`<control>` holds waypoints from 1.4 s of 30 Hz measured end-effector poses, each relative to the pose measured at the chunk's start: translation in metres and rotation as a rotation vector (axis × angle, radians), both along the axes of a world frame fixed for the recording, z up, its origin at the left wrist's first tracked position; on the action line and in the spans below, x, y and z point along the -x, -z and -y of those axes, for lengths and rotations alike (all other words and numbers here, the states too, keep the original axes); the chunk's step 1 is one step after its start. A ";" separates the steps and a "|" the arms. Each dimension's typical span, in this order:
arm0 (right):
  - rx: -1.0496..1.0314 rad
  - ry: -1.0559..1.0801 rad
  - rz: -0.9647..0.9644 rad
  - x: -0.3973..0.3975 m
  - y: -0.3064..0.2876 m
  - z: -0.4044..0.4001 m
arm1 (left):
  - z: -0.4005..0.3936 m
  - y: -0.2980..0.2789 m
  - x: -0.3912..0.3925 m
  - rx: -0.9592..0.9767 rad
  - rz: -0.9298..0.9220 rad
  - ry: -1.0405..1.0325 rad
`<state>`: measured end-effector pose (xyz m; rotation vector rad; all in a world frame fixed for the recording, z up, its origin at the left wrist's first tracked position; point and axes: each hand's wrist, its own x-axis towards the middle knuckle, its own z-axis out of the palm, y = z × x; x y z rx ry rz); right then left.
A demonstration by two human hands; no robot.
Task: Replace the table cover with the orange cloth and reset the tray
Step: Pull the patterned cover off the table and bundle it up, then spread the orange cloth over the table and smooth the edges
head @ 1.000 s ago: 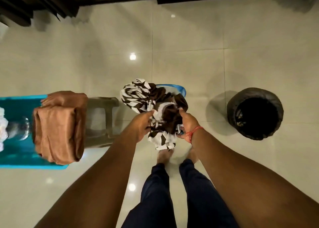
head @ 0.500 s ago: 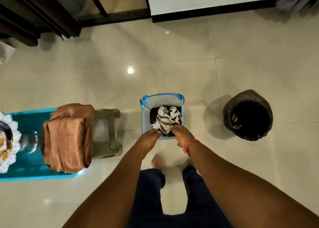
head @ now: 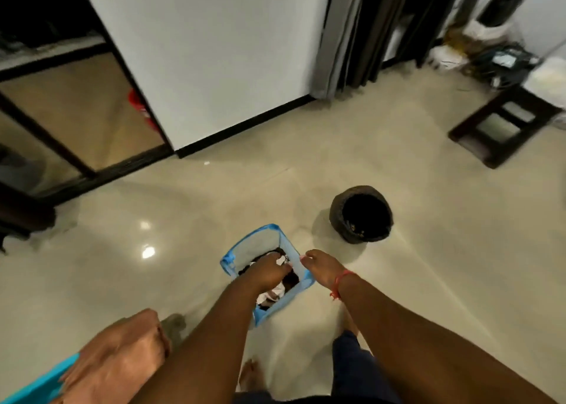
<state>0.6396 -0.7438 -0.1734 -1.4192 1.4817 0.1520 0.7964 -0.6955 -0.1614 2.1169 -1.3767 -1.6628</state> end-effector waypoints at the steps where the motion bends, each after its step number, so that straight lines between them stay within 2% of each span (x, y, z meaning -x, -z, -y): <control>1: 0.000 0.040 0.013 0.002 -0.009 -0.011 | 0.000 -0.006 -0.001 0.002 0.008 0.029; 4: 0.011 0.160 0.027 0.021 -0.039 -0.043 | 0.001 -0.023 0.011 -0.004 0.021 0.139; 7: 0.048 0.350 -0.002 0.066 -0.059 -0.081 | -0.004 -0.034 0.054 0.024 0.056 0.333; 12: 0.088 0.707 -0.043 0.164 -0.089 -0.167 | -0.033 -0.056 0.168 0.158 0.010 0.678; 18: 0.092 1.089 -0.039 0.254 -0.092 -0.309 | -0.127 -0.066 0.288 0.197 -0.018 1.053; 22: 0.071 1.180 -0.045 0.283 -0.072 -0.405 | -0.209 -0.055 0.335 0.175 -0.009 1.201; 27: 0.048 1.180 0.011 0.301 -0.028 -0.494 | -0.318 -0.025 0.356 0.099 0.031 1.197; 32: -0.001 1.020 0.071 0.270 0.010 -0.530 | -0.382 -0.003 0.313 0.017 0.140 1.104; 39: -0.106 0.671 0.163 0.145 0.031 -0.519 | -0.403 0.009 0.151 -0.085 0.302 0.767; 42: -0.137 0.559 0.155 0.098 0.033 -0.513 | -0.412 0.018 0.093 -0.087 0.314 0.633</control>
